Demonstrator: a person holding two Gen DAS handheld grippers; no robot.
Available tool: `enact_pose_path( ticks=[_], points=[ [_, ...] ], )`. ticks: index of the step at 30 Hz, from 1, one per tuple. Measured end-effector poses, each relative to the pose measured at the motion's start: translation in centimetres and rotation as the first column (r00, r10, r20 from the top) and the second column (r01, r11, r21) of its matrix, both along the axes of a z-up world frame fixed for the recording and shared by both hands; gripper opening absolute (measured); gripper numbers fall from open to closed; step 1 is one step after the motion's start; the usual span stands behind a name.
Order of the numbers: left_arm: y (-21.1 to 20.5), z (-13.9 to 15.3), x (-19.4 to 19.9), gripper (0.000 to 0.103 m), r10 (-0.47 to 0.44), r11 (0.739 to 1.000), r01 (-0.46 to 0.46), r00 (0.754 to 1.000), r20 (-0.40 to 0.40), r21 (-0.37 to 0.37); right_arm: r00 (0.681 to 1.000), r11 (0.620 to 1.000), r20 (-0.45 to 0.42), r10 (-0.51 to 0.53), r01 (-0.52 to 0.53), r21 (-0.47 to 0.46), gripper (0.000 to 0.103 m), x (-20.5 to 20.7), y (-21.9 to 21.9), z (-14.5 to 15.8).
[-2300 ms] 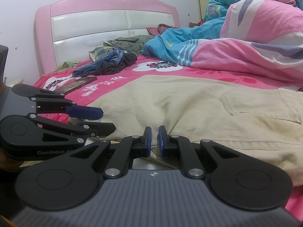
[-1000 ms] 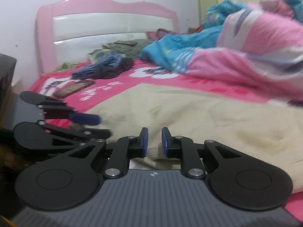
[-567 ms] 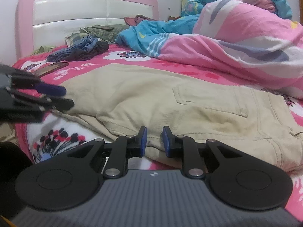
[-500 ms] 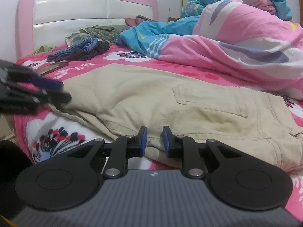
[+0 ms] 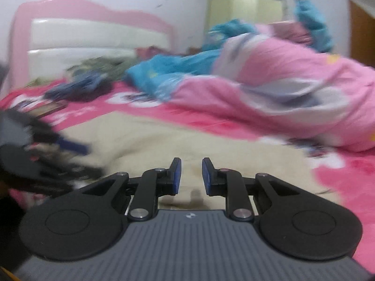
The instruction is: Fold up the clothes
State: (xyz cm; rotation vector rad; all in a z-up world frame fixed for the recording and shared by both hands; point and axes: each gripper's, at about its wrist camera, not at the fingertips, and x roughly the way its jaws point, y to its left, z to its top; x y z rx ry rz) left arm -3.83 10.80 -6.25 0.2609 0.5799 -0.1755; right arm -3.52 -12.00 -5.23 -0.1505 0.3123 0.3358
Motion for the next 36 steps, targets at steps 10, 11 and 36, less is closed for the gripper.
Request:
enact_pose_path(
  ticks=[10, 11, 36],
  points=[
    [-0.1, 0.1, 0.4, 0.049, 0.027, 1.0, -0.027, 0.999, -0.026, -0.016, 0.972, 0.984, -0.2, -0.126, 0.148, 0.099, 0.019, 4.1, -6.2, -3.6],
    [-0.1, 0.1, 0.4, 0.049, 0.029, 0.999, -0.029, 0.999, -0.028, -0.018, 0.972, 0.985, -0.194, -0.131, 0.149, 0.083, 0.019, 4.1, -5.9, -3.6],
    [-0.2, 0.4, 0.9, 0.05, 0.056, 0.998, -0.058, 0.997, -0.06, -0.033, 0.975, 0.985, -0.18, -0.129, 0.146, 0.087, 0.019, 4.1, -6.0, -3.9]
  ],
)
